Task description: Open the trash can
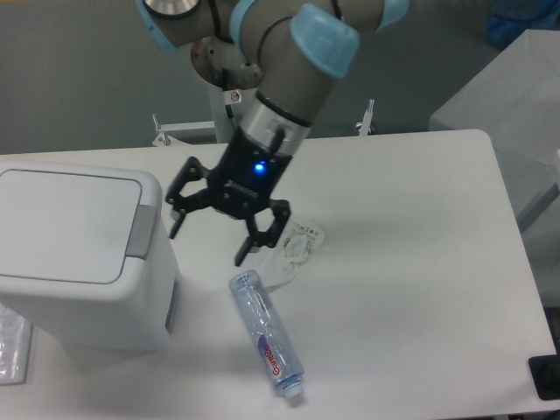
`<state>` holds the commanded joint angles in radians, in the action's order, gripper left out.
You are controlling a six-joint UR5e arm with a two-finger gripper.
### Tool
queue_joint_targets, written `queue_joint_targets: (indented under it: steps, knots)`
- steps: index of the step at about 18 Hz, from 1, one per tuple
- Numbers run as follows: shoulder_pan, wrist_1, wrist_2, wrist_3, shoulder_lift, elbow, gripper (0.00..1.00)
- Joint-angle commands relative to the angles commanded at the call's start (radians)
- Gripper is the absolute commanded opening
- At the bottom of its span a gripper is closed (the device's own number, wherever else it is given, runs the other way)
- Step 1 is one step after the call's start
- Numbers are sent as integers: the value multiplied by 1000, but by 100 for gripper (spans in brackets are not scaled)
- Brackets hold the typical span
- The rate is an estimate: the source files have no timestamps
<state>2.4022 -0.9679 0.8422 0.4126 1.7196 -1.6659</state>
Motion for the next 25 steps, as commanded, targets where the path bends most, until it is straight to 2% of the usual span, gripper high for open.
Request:
queue_joint_targets:
  steps: [20, 25]
  knots:
    - [-8, 14, 8, 2, 11, -14, 100]
    - [17, 15, 9, 14, 8, 28, 100]
